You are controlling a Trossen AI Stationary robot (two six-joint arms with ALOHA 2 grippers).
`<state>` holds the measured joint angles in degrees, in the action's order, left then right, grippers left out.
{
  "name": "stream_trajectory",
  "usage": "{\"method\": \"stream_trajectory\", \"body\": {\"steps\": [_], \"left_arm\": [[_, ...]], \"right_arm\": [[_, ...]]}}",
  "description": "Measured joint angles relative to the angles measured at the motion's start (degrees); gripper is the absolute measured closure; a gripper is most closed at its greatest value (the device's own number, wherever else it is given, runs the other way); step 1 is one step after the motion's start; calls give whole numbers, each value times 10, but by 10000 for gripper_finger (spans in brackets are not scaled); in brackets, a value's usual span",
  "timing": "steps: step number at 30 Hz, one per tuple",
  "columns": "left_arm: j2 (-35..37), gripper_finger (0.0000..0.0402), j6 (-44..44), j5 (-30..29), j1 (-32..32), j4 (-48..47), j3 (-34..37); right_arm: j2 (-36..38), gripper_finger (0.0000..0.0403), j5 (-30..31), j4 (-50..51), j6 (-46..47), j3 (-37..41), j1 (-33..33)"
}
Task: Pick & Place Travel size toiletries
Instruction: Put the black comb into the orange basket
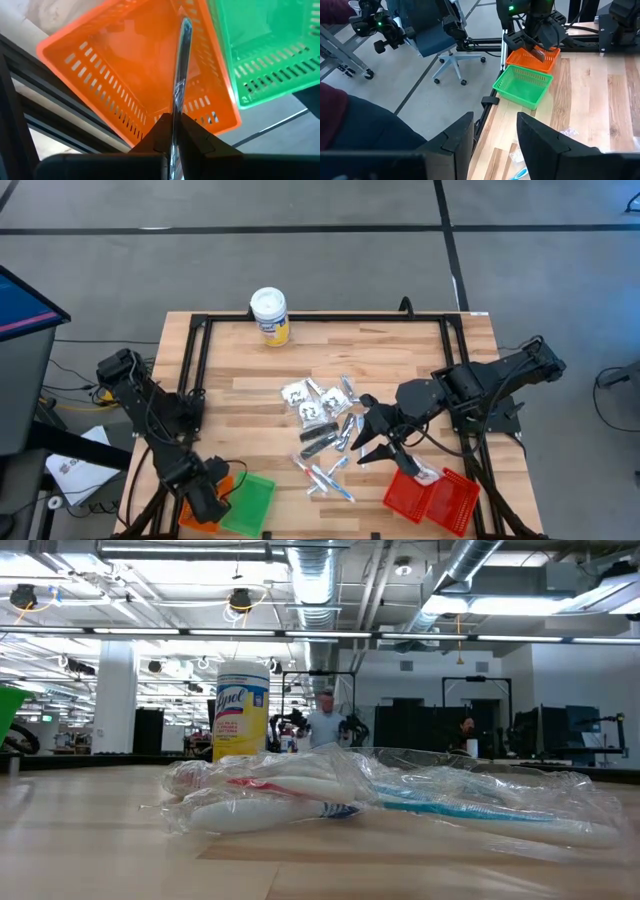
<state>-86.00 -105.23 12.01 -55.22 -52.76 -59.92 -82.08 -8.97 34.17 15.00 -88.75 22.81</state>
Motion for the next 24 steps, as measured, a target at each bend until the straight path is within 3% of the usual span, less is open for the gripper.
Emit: {"method": "stream_trajectory", "body": {"steps": [24], "left_arm": [[-1,389,-49,3,-4,104,76]], "right_arm": [[-22,266,0,-2,10,0,0]]}}
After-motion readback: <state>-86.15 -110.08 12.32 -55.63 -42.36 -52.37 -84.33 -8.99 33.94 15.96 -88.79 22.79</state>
